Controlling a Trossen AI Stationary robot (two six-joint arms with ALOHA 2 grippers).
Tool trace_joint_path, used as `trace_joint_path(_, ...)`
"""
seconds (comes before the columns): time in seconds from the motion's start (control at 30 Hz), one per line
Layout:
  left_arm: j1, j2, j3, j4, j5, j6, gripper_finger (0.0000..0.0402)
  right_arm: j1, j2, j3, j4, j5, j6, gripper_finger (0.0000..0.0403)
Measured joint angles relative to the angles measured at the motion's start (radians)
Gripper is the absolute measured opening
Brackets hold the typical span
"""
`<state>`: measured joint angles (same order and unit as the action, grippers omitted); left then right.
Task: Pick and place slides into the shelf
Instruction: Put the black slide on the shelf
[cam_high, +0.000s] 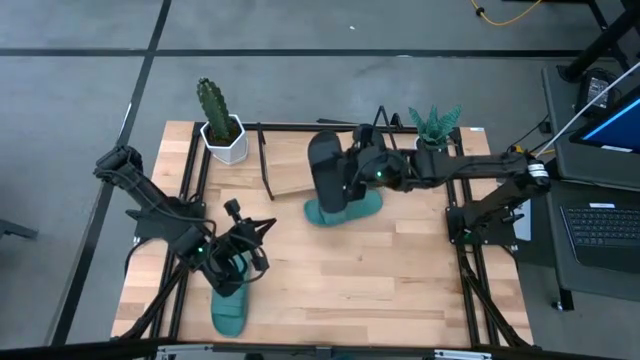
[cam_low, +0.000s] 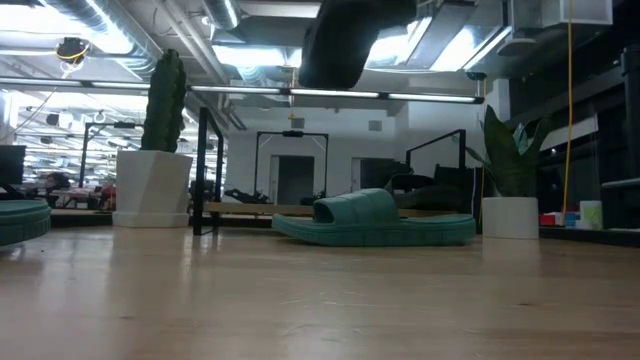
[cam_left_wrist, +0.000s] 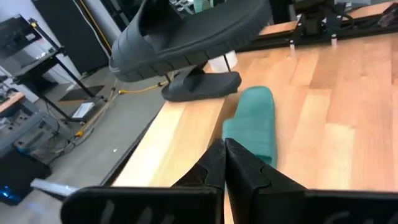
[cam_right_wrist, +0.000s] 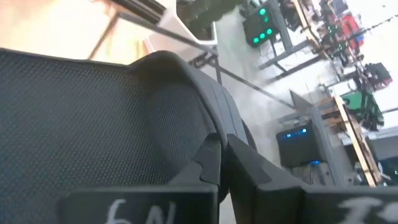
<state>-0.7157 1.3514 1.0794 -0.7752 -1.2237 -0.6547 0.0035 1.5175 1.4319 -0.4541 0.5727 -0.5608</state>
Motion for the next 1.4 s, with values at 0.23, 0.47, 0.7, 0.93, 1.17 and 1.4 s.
trace_joint_path(0.23,-0.046,0.000,0.000,-0.110,-0.032,-0.144,0.0000,-0.130,0.011,-0.093,0.087,-0.024,-0.010,0.0013)
trace_joint_path(0.47,-0.060,0.000,0.000,-0.118,-0.035,-0.155,0.0000,-0.246,0.010,-0.237,0.289,-0.156,-0.056,0.0013)
trace_joint_path(0.7,-0.060,0.000,0.000,-0.125,-0.033,-0.155,0.0000,-0.335,0.009,-0.344,0.405,-0.209,-0.075,0.0013)
trace_joint_path(0.93,-0.059,0.000,0.000,-0.125,-0.030,-0.155,0.0000,-0.382,0.009,-0.499,0.613,-0.238,-0.076,0.0013)
trace_joint_path(1.17,-0.059,0.000,0.000,-0.126,-0.029,-0.150,0.0000,-0.381,0.009,-0.611,0.733,-0.264,-0.102,0.0013)
trace_joint_path(1.4,-0.059,0.000,0.000,-0.127,-0.028,-0.148,0.0000,-0.396,0.009,-0.662,0.787,-0.288,-0.129,0.0013)
